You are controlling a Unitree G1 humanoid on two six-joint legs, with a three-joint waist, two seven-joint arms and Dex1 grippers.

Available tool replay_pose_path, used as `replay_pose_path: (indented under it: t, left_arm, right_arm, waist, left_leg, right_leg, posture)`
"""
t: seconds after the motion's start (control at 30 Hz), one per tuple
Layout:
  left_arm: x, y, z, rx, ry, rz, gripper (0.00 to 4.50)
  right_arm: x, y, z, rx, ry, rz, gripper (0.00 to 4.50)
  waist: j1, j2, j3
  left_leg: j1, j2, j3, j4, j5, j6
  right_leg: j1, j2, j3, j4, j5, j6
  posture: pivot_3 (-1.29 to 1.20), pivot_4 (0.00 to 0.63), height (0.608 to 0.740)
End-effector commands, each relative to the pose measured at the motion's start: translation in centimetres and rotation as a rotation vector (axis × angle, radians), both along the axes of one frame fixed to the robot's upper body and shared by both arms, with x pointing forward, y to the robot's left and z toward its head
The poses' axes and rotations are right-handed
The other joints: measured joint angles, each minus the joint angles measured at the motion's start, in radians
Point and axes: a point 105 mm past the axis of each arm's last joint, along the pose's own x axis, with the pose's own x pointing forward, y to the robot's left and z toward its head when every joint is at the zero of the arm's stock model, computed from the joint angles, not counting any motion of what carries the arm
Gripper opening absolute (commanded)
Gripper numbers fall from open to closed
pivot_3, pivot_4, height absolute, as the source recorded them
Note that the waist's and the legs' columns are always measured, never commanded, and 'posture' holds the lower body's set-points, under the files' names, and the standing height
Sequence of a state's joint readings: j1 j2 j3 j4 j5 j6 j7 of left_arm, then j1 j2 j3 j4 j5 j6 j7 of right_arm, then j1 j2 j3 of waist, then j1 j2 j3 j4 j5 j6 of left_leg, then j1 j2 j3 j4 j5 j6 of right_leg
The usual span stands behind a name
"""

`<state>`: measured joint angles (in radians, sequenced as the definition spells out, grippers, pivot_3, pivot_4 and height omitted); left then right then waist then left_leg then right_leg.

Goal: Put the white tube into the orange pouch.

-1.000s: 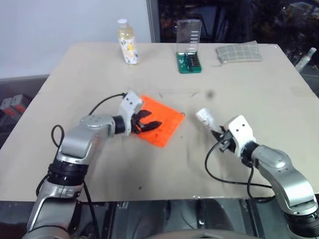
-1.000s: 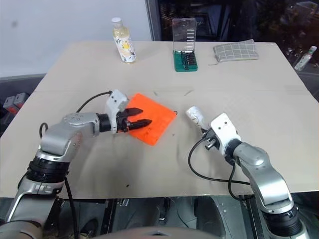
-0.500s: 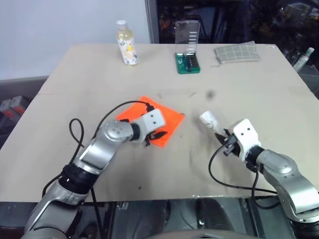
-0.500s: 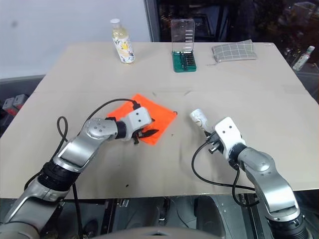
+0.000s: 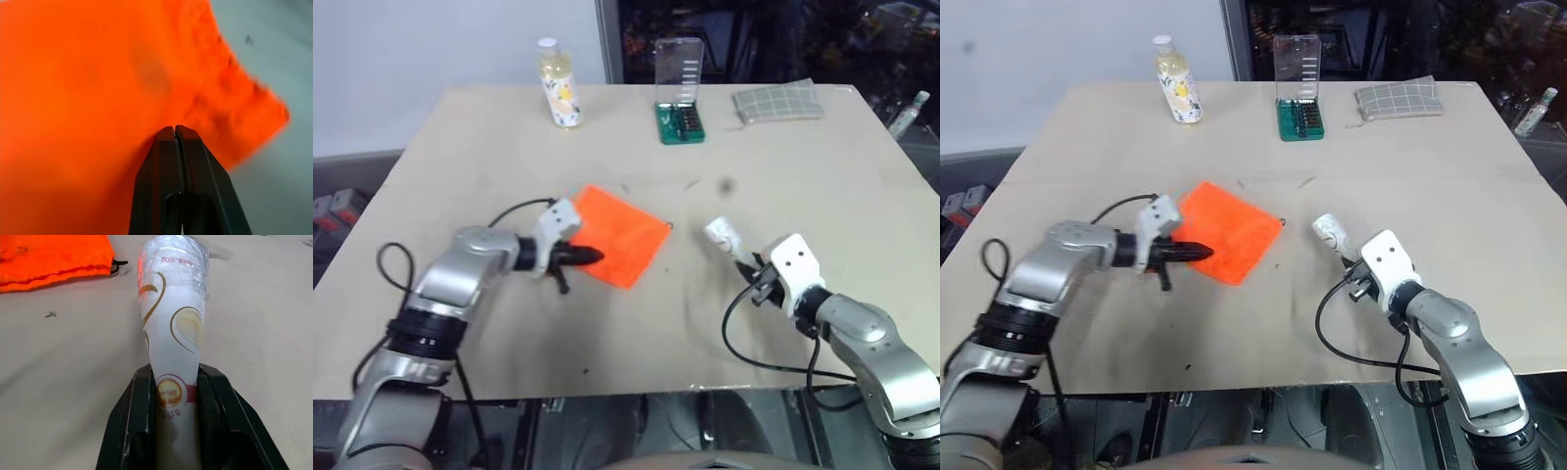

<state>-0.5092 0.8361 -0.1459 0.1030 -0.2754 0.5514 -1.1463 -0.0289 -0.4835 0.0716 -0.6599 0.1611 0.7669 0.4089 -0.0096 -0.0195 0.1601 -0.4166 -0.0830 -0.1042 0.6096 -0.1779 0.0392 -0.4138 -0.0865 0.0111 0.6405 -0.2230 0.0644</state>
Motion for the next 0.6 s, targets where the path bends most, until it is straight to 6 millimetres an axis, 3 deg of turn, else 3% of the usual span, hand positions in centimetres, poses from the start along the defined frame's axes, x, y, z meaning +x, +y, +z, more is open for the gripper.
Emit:
replay_pose_path:
  t: [0.03,0.23,0.33,0.4,0.5,0.6]
  left_arm:
    - [-0.6,0.8,0.6,0.014,0.006,-0.088,0.02]
    - [2.0,4.5,-2.2,0.242,-0.102,0.057,2.54]
    - [4.4,6.1,-2.4,0.305,-0.170,0.207,2.54]
    - [7.0,6.9,-1.3,0.321,-0.267,0.339,2.54]
    - [9.5,6.6,0.3,0.289,-0.365,0.437,2.54]
    - [9.8,5.2,1.0,0.130,-0.304,0.398,2.54]
  right_arm:
    - [-0.1,0.6,1.6,0.012,-0.080,0.021,0.92]
    - [0.1,0.6,1.7,0.016,-0.086,0.020,0.92]
    - [0.1,0.6,1.7,0.015,-0.086,0.024,0.92]
    - [0.2,0.6,1.8,0.013,-0.088,0.027,0.92]
    - [0.4,0.5,1.8,0.012,-0.090,0.031,0.92]
    - [0.5,0.7,1.9,0.012,-0.091,0.038,0.92]
  waist:
    - [0.005,0.000,0.000]
    - [0.007,0.000,0.000]
    - [0.020,0.000,0.000]
    - [0.024,0.000,-0.001]
    - [0.024,-0.001,-0.001]
    - [0.020,-0.001,-0.001]
  left_leg:
    - [0.000,0.000,0.000,0.000,0.000,0.000]
    - [0.000,0.000,0.000,0.000,0.000,0.000]
    - [0.000,0.000,0.000,0.000,0.000,-0.001]
    - [0.002,0.000,-0.001,0.001,0.000,-0.001]
    - [0.002,0.000,-0.005,0.002,0.000,-0.001]
    - [0.001,-0.001,-0.004,0.004,0.000,0.000]
  right_leg:
    - [0.000,0.000,0.000,0.000,0.000,0.000]
    - [0.000,-0.001,0.000,-0.001,0.000,0.000]
    - [0.001,-0.001,-0.001,0.000,-0.001,0.002]
    - [0.002,0.000,-0.002,0.001,-0.002,0.004]
    - [0.004,0.002,-0.005,0.002,-0.001,0.007]
    - [0.004,0.004,-0.004,0.001,-0.001,0.007]
  posture:
    - [0.00,0.150,0.740]
    - [0.00,0.150,0.740]
    - [0.00,0.150,0.740]
    - [0.00,0.150,0.740]
    - [0.00,0.150,0.740]
    - [0.00,0.150,0.740]
